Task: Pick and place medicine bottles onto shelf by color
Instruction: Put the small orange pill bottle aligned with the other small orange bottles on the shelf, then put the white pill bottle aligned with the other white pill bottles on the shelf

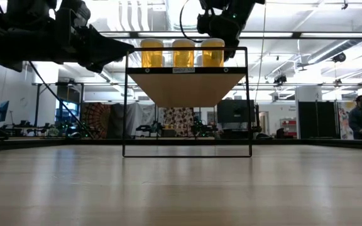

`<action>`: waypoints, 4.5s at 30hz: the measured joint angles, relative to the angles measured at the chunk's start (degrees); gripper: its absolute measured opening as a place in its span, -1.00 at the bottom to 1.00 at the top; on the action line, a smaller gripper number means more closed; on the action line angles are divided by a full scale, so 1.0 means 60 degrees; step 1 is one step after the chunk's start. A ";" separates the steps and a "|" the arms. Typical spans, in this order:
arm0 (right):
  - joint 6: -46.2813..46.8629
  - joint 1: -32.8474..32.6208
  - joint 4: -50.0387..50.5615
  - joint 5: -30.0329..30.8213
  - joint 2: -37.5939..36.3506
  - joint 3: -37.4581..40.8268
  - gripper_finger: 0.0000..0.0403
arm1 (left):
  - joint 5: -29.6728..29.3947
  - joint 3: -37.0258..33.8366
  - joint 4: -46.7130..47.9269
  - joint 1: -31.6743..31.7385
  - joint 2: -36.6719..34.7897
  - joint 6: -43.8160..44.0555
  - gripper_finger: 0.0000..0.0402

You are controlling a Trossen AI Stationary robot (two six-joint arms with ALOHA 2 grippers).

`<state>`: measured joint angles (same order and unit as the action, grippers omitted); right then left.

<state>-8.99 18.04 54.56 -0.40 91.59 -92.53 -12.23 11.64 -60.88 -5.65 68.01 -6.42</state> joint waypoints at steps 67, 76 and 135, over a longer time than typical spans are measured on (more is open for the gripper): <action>0.0032 -0.2969 -1.1005 0.1322 -1.0202 1.3505 -0.96 | 0.4295 1.3754 1.9977 -0.5324 0.6075 1.2016 -0.03; -0.0231 -0.2969 -1.1004 0.1322 -1.0207 1.3653 -0.96 | 0.4350 1.4332 2.0026 -0.5935 0.7007 1.3442 0.30; -0.0347 -0.2967 -1.1138 0.1322 -1.0189 1.3730 -0.96 | 0.2508 1.3970 2.0030 -0.4660 0.7118 1.2773 -0.26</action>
<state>-11.07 0.24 -12.27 7.53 30.46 -10.15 2.82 95.46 59.30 -33.61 110.71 70.22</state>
